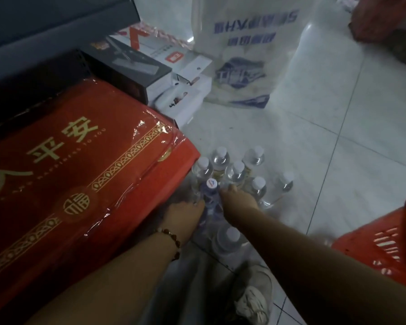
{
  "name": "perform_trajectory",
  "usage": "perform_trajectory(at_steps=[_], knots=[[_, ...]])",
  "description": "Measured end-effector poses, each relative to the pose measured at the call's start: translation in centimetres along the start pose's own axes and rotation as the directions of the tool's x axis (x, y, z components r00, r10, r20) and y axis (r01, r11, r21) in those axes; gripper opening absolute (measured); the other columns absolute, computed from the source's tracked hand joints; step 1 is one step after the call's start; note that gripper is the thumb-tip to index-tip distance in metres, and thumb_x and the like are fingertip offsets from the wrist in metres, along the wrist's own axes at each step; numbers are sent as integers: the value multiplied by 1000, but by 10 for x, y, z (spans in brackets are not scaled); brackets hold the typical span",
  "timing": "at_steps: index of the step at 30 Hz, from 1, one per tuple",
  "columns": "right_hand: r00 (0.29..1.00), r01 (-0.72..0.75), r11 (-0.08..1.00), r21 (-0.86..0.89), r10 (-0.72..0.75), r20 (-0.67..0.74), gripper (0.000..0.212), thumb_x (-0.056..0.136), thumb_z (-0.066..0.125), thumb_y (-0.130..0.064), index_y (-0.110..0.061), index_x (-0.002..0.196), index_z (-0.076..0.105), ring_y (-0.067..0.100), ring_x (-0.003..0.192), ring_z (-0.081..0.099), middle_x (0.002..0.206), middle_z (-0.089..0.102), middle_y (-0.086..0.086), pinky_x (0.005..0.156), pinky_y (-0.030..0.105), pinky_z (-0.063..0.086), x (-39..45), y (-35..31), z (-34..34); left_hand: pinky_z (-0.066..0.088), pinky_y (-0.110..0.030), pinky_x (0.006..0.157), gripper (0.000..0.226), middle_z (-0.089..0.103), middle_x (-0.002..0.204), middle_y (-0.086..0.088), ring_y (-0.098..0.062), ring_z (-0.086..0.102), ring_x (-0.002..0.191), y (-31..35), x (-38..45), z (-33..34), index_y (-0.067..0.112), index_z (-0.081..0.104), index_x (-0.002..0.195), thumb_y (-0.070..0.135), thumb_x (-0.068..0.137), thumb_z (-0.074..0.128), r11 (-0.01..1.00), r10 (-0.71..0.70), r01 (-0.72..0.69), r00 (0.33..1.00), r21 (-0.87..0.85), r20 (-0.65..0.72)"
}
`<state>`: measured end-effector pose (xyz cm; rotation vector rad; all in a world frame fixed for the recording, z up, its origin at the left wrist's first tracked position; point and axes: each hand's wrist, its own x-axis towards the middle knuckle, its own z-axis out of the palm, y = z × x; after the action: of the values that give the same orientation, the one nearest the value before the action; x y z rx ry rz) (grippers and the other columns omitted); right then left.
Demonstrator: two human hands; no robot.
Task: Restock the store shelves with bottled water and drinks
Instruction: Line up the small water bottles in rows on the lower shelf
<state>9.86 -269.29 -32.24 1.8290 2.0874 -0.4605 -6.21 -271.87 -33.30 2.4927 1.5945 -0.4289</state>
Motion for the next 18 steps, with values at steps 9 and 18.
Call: perform_trajectory(at_steps=[9, 18], knots=[[976, 163, 987, -11, -163, -143, 23, 100, 48, -21, -12, 120, 53, 34, 109, 62, 123, 58, 11, 74, 37, 44, -29, 7, -53, 48, -34, 85, 31, 61, 122, -4, -23, 63, 112, -7, -39, -24, 16, 48, 121, 28, 95, 60, 981, -53, 54, 999, -189, 12], [874, 369, 898, 238, -249, -417, 40, 100, 54, -29, -20, 139, 51, 25, 118, 59, 135, 54, 6, 98, 39, 49, -127, -21, -189, 49, -24, 75, 19, 62, 90, 5, -8, 58, 78, -40, -159, -156, 24, 50, 105, 32, 95, 63, 618, -195, -24, 964, -786, -183]])
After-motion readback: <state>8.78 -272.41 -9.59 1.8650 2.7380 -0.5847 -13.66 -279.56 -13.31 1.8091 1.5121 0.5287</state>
